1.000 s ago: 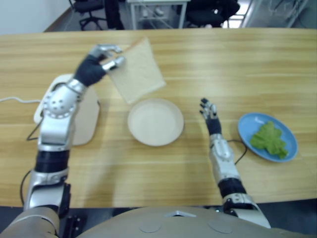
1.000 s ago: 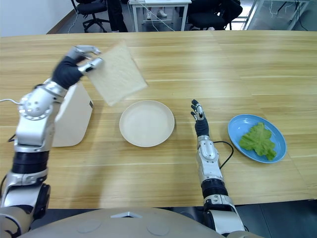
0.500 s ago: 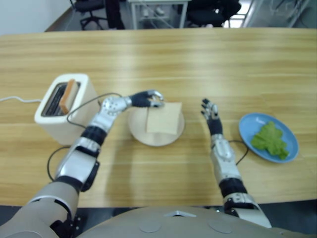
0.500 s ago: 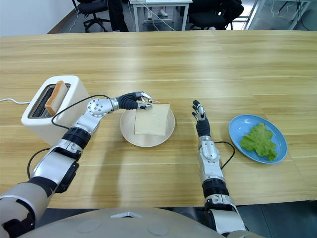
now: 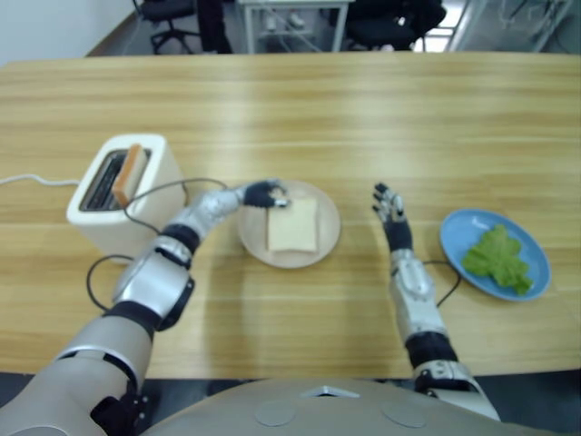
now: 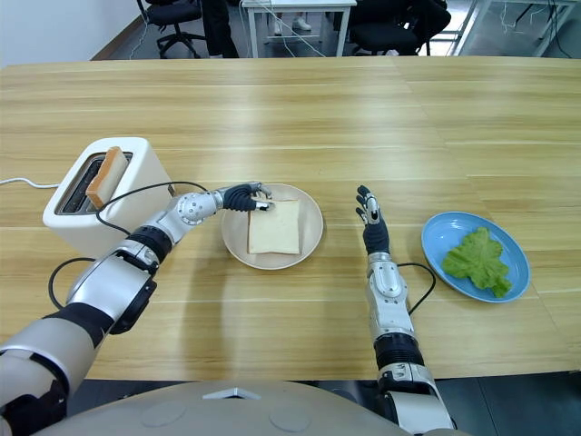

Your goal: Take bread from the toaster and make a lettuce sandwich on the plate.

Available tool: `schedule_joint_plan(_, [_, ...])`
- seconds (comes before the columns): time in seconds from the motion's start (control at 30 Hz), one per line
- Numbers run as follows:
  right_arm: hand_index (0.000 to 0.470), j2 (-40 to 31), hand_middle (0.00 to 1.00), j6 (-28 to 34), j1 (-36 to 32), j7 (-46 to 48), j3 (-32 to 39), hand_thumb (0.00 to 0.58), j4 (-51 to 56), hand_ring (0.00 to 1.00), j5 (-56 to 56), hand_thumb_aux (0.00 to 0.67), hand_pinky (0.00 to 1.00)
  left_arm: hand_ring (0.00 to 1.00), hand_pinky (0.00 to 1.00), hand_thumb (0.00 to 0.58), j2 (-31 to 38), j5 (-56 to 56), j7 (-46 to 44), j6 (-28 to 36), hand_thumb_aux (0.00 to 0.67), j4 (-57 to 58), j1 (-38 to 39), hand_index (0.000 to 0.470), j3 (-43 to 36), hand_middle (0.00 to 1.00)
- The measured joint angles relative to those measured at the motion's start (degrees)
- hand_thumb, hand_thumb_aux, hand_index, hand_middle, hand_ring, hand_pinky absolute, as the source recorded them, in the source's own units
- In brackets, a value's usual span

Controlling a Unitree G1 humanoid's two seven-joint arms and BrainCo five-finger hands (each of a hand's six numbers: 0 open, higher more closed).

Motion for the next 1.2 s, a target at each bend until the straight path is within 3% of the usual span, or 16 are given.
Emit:
schedule_joint_plan(0.17, [0.0,0.1,0.0,0.4,0.3,-0.1,0.1,0.0,-0.8,0.0,0.0,0.0,0.0,0.0,0.0,0.0,1.9,16.5,22.2,4.7,0.0,0.1,-2.1,0.0,-12.5,0.0])
schedule_joint_plan(0.33, [0.0,0.1,0.0,0.8,0.5,-0.1,0.1,0.0,-1.9,0.0,0.0,0.0,0.0,0.0,0.0,0.0,4.8,26.3,41.0,10.2,0.0,-1.8,-6.3,0.0,-18.5,0.0])
schedule_joint_plan(0.57, [0.0,0.0,0.0,1.2,1.1,0.0,0.1,0.0,-2.7,0.0,0.0,0.0,0.0,0.0,0.0,0.0,10.7,27.8,51.7,9.6,0.0,-13.7,-5.1,0.0,-16.6,0.0])
schedule_joint_plan(0.67, [0.0,-0.2,0.0,1.2,1.6,0.2,0.2,0.0,-5.7,0.0,0.0,0.0,0.0,0.0,0.0,0.0,14.2,21.7,48.7,6.0,0.0,-24.1,0.6,0.0,-10.7,0.0])
schedule_joint_plan(0.83, [0.0,-5.8,0.0,2.4,6.6,0.8,0.0,0.0,-21.6,0.0,-2.4,0.0,0.0,0.0,0.0,0.0,14.9,-4.4,29.7,4.2,0.0,-47.4,17.5,0.0,2.4,0.0])
schedule_joint_plan(0.9, [0.0,-11.9,0.0,3.4,8.4,0.2,-2.4,0.0,-30.6,0.0,-8.0,0.0,0.0,0.0,0.0,0.0,13.4,-16.7,21.0,6.6,0.0,-54.1,23.7,0.0,6.0,0.0])
schedule_joint_plan(1.0, [0.0,-25.1,0.0,6.5,13.4,-0.5,-12.1,0.0,-42.8,0.0,-21.0,0.0,0.0,0.0,0.0,0.0,8.7,-33.8,11.0,12.2,0.0,-62.4,34.0,0.0,11.1,0.0])
schedule_joint_plan(1.1, [0.0,-34.2,0.0,9.2,17.2,0.0,-19.6,0.0,-46.7,0.0,-30.0,0.0,0.0,0.0,0.0,0.0,6.0,-39.8,7.6,15.6,0.0,-64.2,39.0,0.0,14.4,0.0])
schedule_joint_plan(1.2, [0.0,-43.9,0.0,10.4,20.7,-1.2,-22.3,0.0,-43.0,0.0,-41.4,0.0,0.0,0.0,0.0,0.0,3.3,-42.7,6.0,18.0,0.0,-66.2,42.1,0.0,18.1,0.0])
